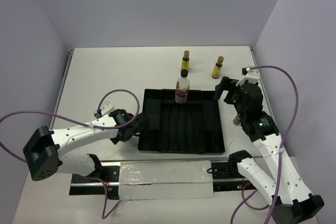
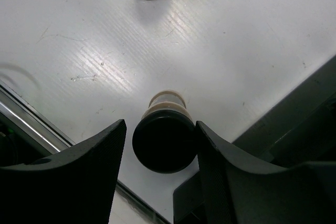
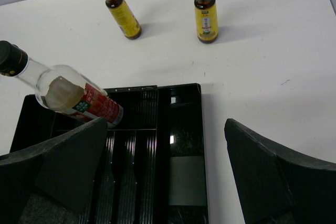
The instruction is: Organize the condiment bottles
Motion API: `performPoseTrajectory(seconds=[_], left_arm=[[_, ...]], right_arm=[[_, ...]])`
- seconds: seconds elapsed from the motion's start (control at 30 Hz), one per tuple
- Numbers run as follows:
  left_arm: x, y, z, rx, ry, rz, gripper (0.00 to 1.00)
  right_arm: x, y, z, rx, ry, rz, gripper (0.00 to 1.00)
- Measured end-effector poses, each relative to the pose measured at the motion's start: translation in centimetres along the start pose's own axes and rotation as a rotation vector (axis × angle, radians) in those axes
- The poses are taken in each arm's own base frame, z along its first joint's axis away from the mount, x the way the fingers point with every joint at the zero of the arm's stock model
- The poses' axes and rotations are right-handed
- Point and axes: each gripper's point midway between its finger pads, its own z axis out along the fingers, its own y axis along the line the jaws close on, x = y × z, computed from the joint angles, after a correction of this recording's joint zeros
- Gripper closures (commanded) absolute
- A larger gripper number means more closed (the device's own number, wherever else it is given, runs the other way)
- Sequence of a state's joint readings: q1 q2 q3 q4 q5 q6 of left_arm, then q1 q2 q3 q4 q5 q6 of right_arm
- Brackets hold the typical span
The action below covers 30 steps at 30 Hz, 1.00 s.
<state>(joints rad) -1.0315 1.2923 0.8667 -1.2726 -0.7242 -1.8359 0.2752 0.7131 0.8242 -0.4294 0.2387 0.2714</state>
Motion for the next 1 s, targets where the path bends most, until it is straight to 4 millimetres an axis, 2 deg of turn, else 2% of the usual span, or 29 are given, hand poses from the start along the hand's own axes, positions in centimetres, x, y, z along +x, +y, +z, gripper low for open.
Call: performPoseTrajectory(seconds=[0.03, 0.2, 0.37, 0.43, 0.6, 0.73, 0.8, 0.87, 1.0], left_arm=[[0.0, 0.0, 0.1, -0.001, 0.0, -0.001, 0.51], [0.1, 0.0, 0.2, 0.002, 0.004, 0.003, 0.88], [-0.1, 0.0, 0.1, 0.008, 0.0, 0.01, 0.9], [-0.8, -0.6, -0.6, 0.025, -0.009, 0.032, 0.9], [-4.3, -5.0, -4.1, 0.161, -0.058, 0.069, 0.9], [-7.9, -12.3, -8.7, 0.34, -0.114, 0.109, 0.9], [-9.0, -15.1, -9.7, 0.386, -0.141, 0.139, 0.9], [-9.5, -17.3, -9.5, 0.394, -0.169, 0.179, 0.9], [-8.9, -19.7, -6.5, 0.339, -0.184, 0.289, 0.9]], right_arm=[[0.0, 0.0, 0.0, -0.001, 0.0, 0.0, 0.0], [0.0, 0.0, 0.0, -0.002, 0.001, 0.0, 0.0], [0.0, 0.2, 0.0, -0.009, 0.002, 0.0, 0.0], [0.0, 0.2, 0.0, -0.011, 0.003, 0.0, 0.0], [0.1, 0.2, 0.0, -0.009, 0.003, 0.0, 0.0], [0.0, -0.1, -0.1, 0.001, 0.0, 0.0, 0.0], [-0.1, -0.2, -0.3, 0.009, -0.006, 0.001, 0.0], [-0.3, -0.4, -0.5, 0.014, -0.015, 0.003, 0.0], [-0.6, -0.7, -0.8, 0.028, -0.032, 0.006, 0.0]])
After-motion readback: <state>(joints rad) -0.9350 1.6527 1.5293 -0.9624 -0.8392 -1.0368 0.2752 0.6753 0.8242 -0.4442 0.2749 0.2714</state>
